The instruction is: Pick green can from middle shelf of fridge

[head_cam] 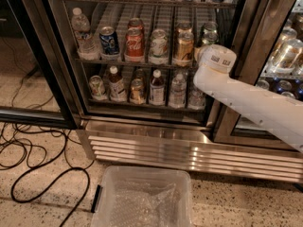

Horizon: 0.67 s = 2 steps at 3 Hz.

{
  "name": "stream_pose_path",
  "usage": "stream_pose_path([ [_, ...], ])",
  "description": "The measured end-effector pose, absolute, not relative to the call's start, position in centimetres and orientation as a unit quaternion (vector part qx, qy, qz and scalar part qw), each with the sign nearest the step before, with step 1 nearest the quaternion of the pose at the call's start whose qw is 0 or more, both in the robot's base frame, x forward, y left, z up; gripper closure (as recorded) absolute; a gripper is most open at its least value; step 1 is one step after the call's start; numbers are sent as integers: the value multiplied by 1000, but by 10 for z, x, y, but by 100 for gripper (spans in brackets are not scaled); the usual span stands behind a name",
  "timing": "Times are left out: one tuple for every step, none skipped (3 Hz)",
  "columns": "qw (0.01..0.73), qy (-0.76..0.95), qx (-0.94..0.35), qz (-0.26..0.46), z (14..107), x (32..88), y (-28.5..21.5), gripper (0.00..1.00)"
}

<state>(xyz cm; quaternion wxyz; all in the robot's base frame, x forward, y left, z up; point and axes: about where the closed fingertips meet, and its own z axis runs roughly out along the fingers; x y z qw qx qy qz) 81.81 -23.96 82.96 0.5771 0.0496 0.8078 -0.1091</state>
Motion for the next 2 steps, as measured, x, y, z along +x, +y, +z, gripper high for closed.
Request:
stream_pose_path([
  [576, 809, 47, -106, 833, 816, -237, 100],
  [576, 810, 48, -100, 839, 811, -237, 100],
])
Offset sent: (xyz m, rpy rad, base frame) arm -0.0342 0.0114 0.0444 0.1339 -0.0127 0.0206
